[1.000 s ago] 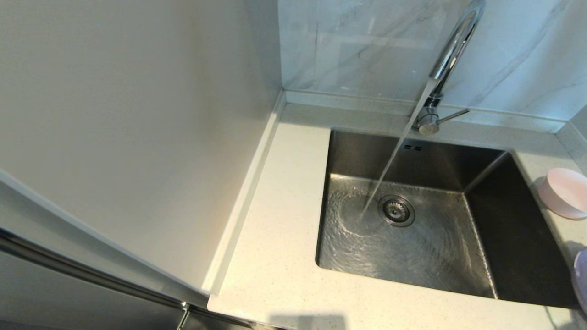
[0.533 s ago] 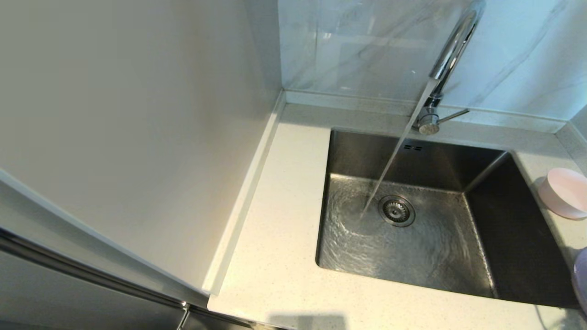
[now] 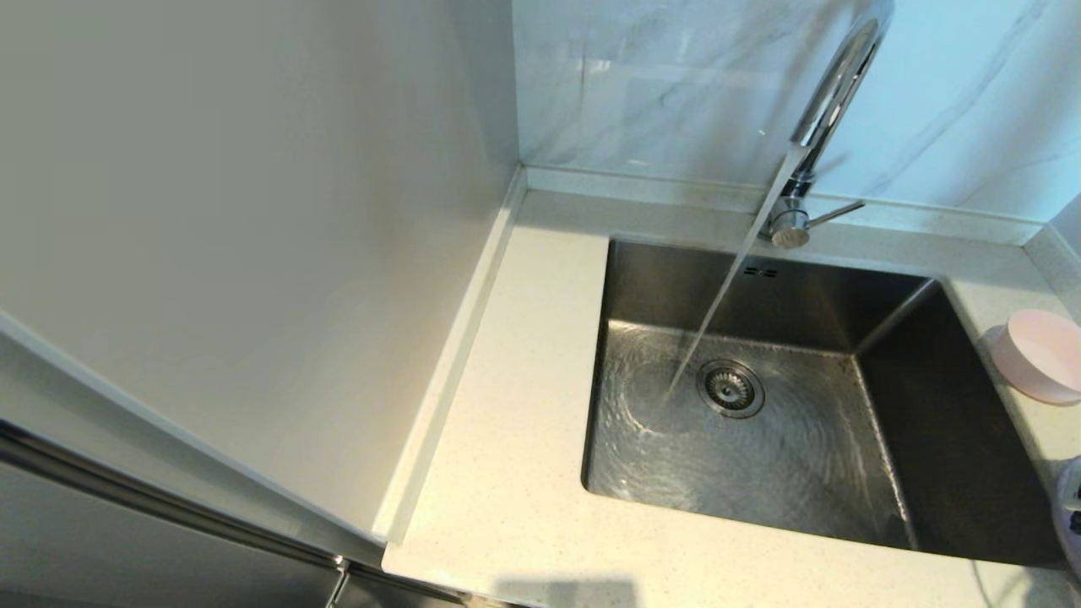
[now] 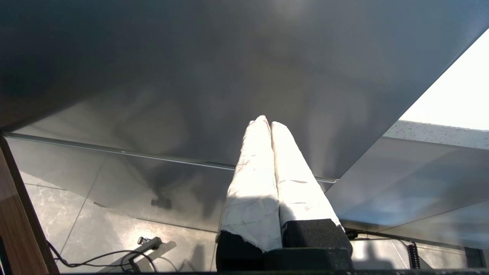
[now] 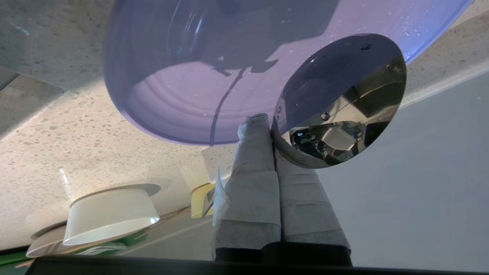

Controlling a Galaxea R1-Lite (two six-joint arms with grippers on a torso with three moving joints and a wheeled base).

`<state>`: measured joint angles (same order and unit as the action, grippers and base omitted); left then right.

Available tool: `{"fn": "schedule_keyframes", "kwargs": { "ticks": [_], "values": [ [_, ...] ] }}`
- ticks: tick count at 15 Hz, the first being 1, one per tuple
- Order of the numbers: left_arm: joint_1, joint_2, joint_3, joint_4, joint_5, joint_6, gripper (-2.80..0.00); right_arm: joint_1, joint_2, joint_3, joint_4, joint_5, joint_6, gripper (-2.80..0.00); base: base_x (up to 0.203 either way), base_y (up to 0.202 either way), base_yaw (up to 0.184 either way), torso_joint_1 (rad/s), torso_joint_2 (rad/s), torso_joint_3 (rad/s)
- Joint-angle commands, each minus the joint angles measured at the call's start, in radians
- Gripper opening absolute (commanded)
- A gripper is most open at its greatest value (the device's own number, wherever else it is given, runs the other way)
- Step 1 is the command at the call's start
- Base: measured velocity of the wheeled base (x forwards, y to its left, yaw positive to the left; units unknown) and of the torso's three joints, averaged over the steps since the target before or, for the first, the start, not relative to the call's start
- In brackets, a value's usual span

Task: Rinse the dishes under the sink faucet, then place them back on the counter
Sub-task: Place the spoon on the plate

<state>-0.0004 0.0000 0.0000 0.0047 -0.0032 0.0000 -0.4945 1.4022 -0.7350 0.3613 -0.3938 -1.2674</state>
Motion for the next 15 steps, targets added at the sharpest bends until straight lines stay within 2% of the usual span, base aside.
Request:
{"fn": "schedule_keyframes", "kwargs": {
  "ticks": [1,5,12,13,15],
  "values": [
    [0.000,0.000,0.000,0.000,0.000,0.000,-2.80,0.001,0.024,-0.005,0.001,-0.003,-0.007,-2.80,0.000,0.000,0.000,0.000,0.00,0.000],
    [0.000,0.000,0.000,0.000,0.000,0.000,-2.80,0.001,0.043,0.009,-0.048,-0.003,-0.007,-2.80,0.000,0.000,0.000,0.000,0.00,0.000],
    [0.000,0.000,0.000,0.000,0.000,0.000,-2.80,0.001,0.054,0.003,-0.053,-0.002,-0.015,-2.80,0.000,0.000,0.000,0.000,0.00,0.000],
    [0.000,0.000,0.000,0.000,0.000,0.000,-2.80,0.001,0.054,0.003,-0.053,-0.002,-0.015,0.00,0.000,0.000,0.000,0.000,0.00,0.000],
    [0.000,0.000,0.000,0.000,0.000,0.000,-2.80,0.001,0.055,0.002,-0.054,0.001,-0.007,0.00,0.000,0.000,0.000,0.000,0.00,0.000]
  ]
}}
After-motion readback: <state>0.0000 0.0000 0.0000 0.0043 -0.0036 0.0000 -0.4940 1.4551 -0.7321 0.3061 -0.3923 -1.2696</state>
